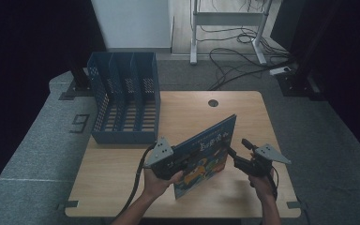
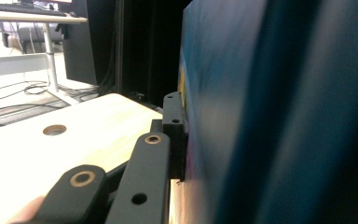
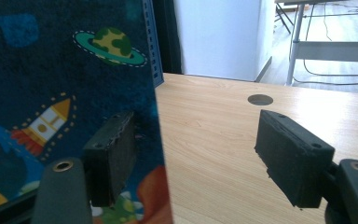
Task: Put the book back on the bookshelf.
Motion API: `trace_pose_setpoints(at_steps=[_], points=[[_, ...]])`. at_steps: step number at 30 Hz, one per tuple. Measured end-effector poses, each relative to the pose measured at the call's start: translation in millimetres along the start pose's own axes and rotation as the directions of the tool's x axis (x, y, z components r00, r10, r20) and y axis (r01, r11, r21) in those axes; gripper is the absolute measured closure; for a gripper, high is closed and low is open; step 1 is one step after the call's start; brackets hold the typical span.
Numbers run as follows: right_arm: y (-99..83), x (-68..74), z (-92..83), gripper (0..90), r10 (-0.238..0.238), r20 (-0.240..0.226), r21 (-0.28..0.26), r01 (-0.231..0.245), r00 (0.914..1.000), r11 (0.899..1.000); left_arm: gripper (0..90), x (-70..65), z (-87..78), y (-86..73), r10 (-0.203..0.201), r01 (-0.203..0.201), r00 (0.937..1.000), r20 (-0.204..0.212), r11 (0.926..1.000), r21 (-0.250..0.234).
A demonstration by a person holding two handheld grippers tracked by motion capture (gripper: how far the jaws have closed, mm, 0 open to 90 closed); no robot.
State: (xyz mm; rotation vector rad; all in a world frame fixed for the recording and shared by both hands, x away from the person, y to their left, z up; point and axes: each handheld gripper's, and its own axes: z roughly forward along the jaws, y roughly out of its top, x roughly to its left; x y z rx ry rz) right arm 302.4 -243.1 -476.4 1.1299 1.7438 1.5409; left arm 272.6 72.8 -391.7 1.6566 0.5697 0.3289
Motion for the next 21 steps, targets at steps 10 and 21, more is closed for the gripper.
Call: trace_pose_setpoints(at_steps=[10, 21], points=[[0.1, -1.9, -1.4, 28.3, 0.004, 0.006, -0.002, -0.004, 1.0, 1.0, 81.7, -1.6, 2.2, -1.2, 0.016, -0.016, 0.9994, -0.031, 0.9998, -0.007], [1.5, -6.4, -5.8, 28.7, 0.019, 0.018, -0.02, -0.019, 0.9996, 1.0, 82.2, 4.0, -5.0, 6.9, -0.014, 0.013, 0.9996, -0.025, 0.9995, -0.03]])
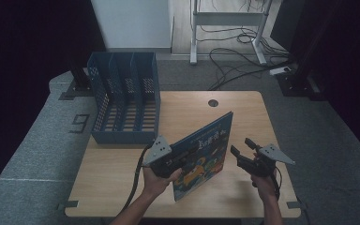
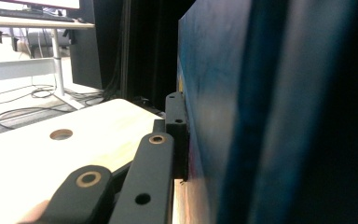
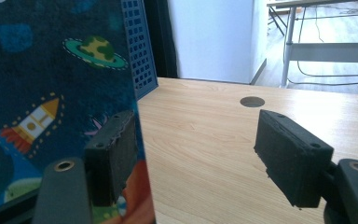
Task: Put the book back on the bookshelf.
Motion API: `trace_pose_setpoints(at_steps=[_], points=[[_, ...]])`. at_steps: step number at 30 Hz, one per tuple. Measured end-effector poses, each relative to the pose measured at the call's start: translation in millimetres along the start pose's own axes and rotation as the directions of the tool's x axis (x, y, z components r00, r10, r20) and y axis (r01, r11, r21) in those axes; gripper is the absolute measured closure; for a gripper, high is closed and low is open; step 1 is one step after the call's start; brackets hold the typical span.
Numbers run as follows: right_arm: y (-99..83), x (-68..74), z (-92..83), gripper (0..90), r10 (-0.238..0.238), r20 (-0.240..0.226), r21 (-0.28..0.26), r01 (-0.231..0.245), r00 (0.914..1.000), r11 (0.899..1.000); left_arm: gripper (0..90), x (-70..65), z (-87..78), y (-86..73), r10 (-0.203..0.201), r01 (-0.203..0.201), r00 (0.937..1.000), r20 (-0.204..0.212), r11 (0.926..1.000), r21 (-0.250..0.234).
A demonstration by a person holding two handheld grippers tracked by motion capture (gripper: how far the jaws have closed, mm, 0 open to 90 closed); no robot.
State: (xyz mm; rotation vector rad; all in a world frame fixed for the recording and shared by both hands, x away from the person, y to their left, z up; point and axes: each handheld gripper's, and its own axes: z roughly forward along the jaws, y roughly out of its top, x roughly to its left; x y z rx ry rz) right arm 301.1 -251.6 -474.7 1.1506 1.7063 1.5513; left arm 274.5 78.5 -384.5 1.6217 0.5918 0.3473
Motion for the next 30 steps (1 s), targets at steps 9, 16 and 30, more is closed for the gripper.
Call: trace_pose_setpoints(at_steps=[9, 16, 30], points=[[-0.9, 0.3, 0.6, 28.7, 0.0, 0.003, 0.007, 0.0, 1.0, 1.0, 82.2, 10.2, -17.4, 9.8, -0.01, 0.01, 0.9996, -0.027, 0.9997, -0.021], [-1.5, 0.8, 1.5, 28.7, 0.002, 0.0, 0.01, -0.002, 1.0, 1.0, 82.1, 12.6, -28.1, 21.9, 0.01, -0.012, 0.9985, -0.054, 0.9996, -0.028], [-3.3, -0.3, 2.9, 28.7, 0.007, -0.002, 0.021, -0.007, 1.0, 1.0, 82.2, 19.5, -47.0, 43.6, 0.017, -0.021, 0.9963, -0.084, 0.999, -0.041]])
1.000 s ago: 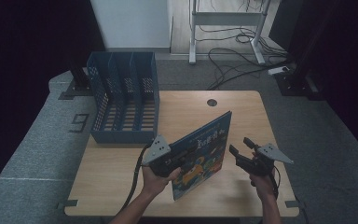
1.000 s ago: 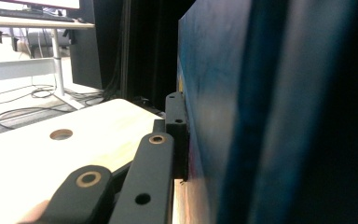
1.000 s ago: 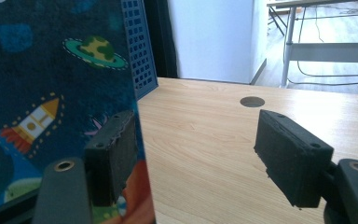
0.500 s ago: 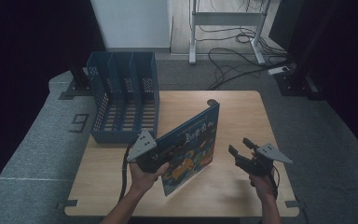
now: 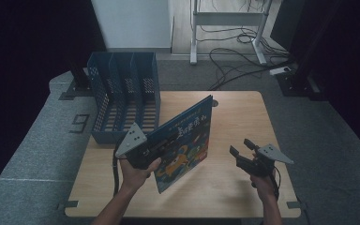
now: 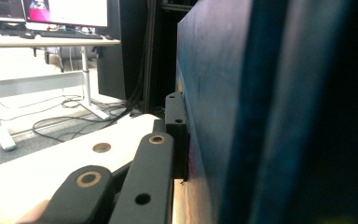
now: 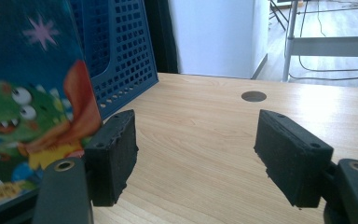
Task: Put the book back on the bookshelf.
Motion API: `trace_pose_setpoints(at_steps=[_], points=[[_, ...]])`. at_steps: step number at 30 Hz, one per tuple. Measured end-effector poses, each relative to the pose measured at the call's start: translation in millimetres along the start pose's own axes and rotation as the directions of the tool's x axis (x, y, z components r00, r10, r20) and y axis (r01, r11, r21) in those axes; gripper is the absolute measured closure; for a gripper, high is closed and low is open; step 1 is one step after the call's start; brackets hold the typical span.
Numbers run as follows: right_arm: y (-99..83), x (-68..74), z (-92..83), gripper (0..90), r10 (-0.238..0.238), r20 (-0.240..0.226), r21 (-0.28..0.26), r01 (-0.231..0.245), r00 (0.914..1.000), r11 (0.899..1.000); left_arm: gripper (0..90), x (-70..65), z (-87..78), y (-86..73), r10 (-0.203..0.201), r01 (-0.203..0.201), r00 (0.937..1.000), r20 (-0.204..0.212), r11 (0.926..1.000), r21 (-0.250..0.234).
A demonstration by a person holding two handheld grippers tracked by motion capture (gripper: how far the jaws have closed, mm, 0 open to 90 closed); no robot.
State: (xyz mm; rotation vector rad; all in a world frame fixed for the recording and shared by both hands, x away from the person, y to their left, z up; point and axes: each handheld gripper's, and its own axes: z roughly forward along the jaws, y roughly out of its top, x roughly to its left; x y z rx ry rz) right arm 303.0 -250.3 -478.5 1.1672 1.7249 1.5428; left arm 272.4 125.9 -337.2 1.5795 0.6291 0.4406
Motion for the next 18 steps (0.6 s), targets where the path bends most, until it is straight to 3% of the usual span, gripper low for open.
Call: trace_pose_setpoints(at_steps=[7, 18], points=[[-1.5, -1.2, 0.7, 28.7, 0.002, 0.003, 0.007, -0.002, 1.0, 1.0, 82.1, 4.2, -16.8, 16.1, 0.009, -0.01, 0.9998, -0.02, 0.9985, -0.053], [-4.2, -2.7, 2.8, 28.8, 0.009, 0.003, 0.027, -0.009, 1.0, 1.0, 82.1, 15.2, -39.3, 33.7, 0.006, -0.013, 0.9979, -0.064, 0.9951, -0.098]])
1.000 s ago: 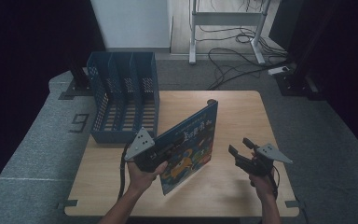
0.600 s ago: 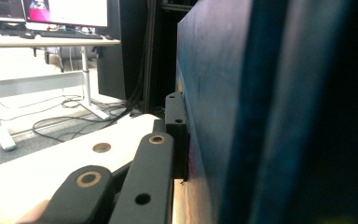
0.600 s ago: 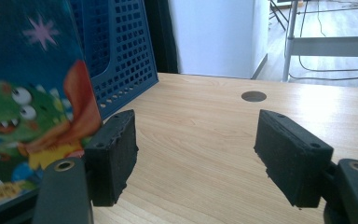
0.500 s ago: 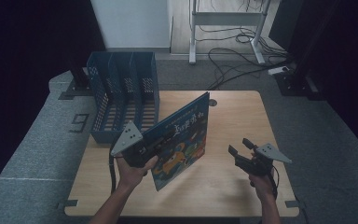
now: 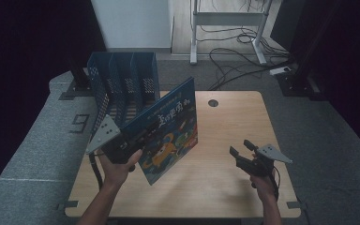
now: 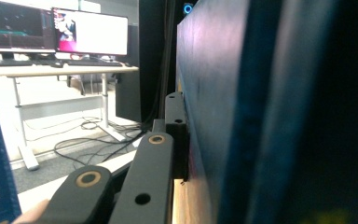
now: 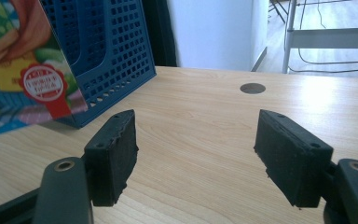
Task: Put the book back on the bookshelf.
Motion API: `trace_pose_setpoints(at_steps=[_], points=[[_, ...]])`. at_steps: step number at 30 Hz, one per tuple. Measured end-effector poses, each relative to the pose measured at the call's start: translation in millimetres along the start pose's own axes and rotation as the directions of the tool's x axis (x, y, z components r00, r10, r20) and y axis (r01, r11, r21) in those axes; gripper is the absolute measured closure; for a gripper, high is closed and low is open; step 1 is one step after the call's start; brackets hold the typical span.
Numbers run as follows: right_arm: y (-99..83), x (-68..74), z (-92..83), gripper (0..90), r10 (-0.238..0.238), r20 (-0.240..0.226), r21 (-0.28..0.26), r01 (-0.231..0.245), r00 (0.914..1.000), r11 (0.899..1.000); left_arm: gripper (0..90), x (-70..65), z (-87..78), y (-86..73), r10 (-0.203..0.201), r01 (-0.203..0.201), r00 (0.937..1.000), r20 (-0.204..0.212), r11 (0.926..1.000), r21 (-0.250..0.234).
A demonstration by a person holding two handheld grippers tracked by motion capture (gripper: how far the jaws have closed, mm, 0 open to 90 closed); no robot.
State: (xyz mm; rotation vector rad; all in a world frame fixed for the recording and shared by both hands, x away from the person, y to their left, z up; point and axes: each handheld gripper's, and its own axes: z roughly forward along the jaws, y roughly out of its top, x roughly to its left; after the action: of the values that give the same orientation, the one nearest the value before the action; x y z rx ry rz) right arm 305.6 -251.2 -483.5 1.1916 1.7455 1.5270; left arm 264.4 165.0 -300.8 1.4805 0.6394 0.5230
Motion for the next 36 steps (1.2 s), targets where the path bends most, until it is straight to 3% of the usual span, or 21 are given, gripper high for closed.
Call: trace_pose_setpoints(at_steps=[20, 36], points=[[-3.3, 0.0, 3.0, 28.7, 0.001, -0.002, 0.021, -0.001, 1.0, 1.0, 82.1, 14.2, -15.3, 17.0, -0.002, -0.001, 0.9982, -0.061, 0.9992, -0.04], [-11.0, -1.1, 10.4, 28.7, -0.001, 0.003, 0.069, 0.001, 1.0, 0.998, 82.0, 35.2, -34.8, 26.1, -0.007, -0.004, 0.9892, -0.146, 0.9973, -0.073]])
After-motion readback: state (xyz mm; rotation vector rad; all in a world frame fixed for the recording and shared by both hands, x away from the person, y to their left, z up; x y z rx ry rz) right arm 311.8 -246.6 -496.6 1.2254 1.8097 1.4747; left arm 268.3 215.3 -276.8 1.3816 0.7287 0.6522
